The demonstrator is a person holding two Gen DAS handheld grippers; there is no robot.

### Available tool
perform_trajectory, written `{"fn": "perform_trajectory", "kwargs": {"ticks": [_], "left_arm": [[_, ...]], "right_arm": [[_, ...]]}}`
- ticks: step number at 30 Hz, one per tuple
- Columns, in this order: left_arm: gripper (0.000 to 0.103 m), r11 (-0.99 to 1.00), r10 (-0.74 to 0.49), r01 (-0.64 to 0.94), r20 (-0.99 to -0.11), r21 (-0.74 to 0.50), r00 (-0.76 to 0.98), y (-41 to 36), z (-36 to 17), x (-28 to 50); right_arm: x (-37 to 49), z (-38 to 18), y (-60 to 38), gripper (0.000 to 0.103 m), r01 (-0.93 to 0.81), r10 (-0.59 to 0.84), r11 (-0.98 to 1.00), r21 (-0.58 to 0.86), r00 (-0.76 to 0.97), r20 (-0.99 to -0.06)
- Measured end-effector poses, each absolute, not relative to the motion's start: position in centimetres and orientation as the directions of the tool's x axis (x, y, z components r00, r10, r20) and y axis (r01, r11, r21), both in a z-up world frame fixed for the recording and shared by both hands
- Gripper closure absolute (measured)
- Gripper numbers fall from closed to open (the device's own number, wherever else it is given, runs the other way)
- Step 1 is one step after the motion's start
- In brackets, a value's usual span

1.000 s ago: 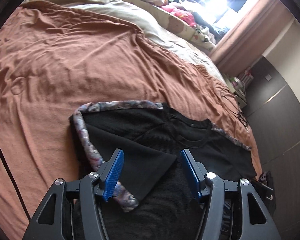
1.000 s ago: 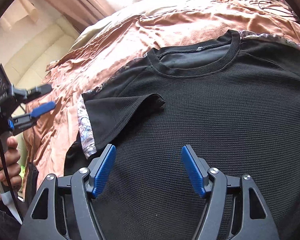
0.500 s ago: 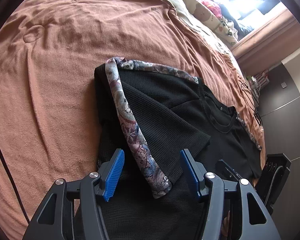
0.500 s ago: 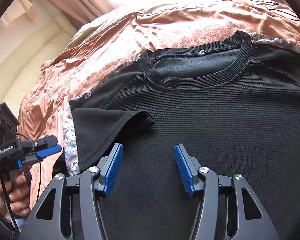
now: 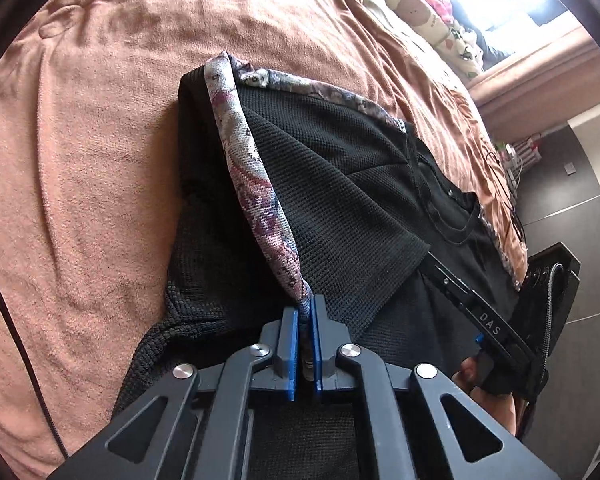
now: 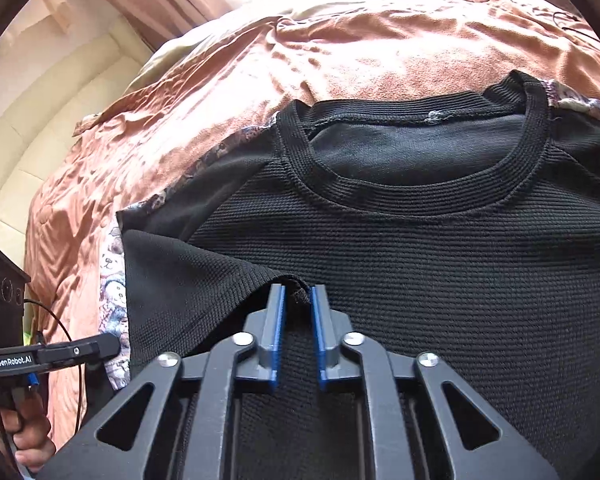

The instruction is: Fold small clothes

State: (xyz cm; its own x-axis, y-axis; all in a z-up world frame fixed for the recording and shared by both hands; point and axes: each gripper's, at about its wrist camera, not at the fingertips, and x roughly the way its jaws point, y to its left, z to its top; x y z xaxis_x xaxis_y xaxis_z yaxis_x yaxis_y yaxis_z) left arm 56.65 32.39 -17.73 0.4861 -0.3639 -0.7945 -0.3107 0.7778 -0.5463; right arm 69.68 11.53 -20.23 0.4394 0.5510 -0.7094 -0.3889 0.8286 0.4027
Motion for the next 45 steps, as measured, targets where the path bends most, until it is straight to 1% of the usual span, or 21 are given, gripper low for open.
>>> {"fn": "perform_trajectory", "kwargs": {"ticks": [2, 7, 10, 16, 22, 27, 29, 31, 33, 34, 35, 40, 41, 43, 44, 45], "left_arm": [[0.1, 0.765, -0.373, -0.307, -0.777, -0.567, 0.507, 32.9, -17.2, 56.7], [0.101, 0.781, -0.337, -0.279, -0.752, -0.56, 0.566, 33.9, -13.9, 57.2], [0.101, 0.803, -0.305, -0.257, -0.741, -0.538, 0.599, 34.2, -11.4, 58.2], [0.101, 0.832, -0.291, -0.205, -0.719, -0.516, 0.631, 34.0, -7.7, 60.8], [0.101, 0.841, -0.316, -0.165, -0.715, -0.516, 0.624, 32.6, -7.0, 63.2], [0.101, 0.838, -0.362, -0.12, -0.707, -0.532, 0.607, 30.4, -7.6, 64.7], [0.1, 0.847, -0.362, -0.112, -0.717, -0.52, 0.595, 29.4, -8.0, 65.2], [0.094, 0.853, -0.368, -0.1, -0.725, -0.513, 0.582, 28.7, -8.2, 65.5], [0.072, 0.855, -0.372, -0.091, -0.725, -0.511, 0.58, 28.6, -8.3, 65.2], [0.069, 0.859, -0.36, -0.092, -0.723, -0.503, 0.59, 28.8, -8.3, 64.8], [0.066, 0.866, -0.341, -0.101, -0.726, -0.49, 0.598, 29.2, -8.4, 64.3], [0.066, 0.872, -0.264, -0.197, -0.768, -0.449, 0.583, 32.8, -10.1, 61.7], [0.066, 0.875, -0.245, -0.216, -0.78, -0.434, 0.576, 33.5, -10.6, 61.2], [0.066, 0.879, -0.216, -0.243, -0.798, -0.41, 0.563, 34.7, -11.5, 60.0], [0.066, 0.878, -0.208, -0.255, -0.805, -0.404, 0.556, 35.3, -11.9, 59.4], [0.066, 0.877, -0.201, -0.267, -0.811, -0.398, 0.55, 35.8, -12.3, 58.9]], "right_arm": [[69.1, -19.9, 11.3, 0.1, -0.399, 0.566, 0.819, 0.414, 0.441, -0.696], [66.6, -18.9, 10.6, 0.1, -0.42, 0.574, 0.813, 0.404, 0.461, -0.677], [64.9, -18.3, 10.3, 0.101, -0.435, 0.601, 0.793, 0.426, 0.452, -0.659], [61.9, -17.5, 9.3, 0.101, -0.443, 0.653, 0.754, 0.485, 0.432, -0.622], [59.7, -17.6, 8.7, 0.101, -0.442, 0.686, 0.725, 0.528, 0.406, -0.604], [58.5, -18.5, 8.3, 0.101, -0.42, 0.691, 0.722, 0.549, 0.399, -0.603], [58.2, -18.9, 8.4, 0.101, -0.409, 0.688, 0.725, 0.554, 0.391, -0.611], [57.7, -19.3, 8.7, 0.101, -0.405, 0.683, 0.73, 0.551, 0.381, -0.624], [57.6, -19.8, 8.8, 0.101, -0.399, 0.675, 0.736, 0.547, 0.37, -0.638], [57.5, -20.0, 9.0, 0.101, -0.395, 0.672, 0.738, 0.547, 0.366, -0.644], [57.5, -20.1, 9.1, 0.101, -0.392, 0.671, 0.739, 0.548, 0.359, -0.649], [57.8, -20.2, 9.5, 0.099, -0.368, 0.649, 0.757, 0.54, 0.329, -0.686], [58.0, -20.2, 9.4, 0.096, -0.359, 0.646, 0.76, 0.541, 0.324, -0.692], [58.3, -20.0, 8.9, 0.081, -0.342, 0.643, 0.764, 0.548, 0.324, -0.694], [58.3, -19.9, 8.9, 0.068, -0.336, 0.651, 0.758, 0.56, 0.328, -0.685], [58.4, -19.7, 8.5, 0.061, -0.333, 0.663, 0.748, 0.575, 0.33, -0.671]]}}
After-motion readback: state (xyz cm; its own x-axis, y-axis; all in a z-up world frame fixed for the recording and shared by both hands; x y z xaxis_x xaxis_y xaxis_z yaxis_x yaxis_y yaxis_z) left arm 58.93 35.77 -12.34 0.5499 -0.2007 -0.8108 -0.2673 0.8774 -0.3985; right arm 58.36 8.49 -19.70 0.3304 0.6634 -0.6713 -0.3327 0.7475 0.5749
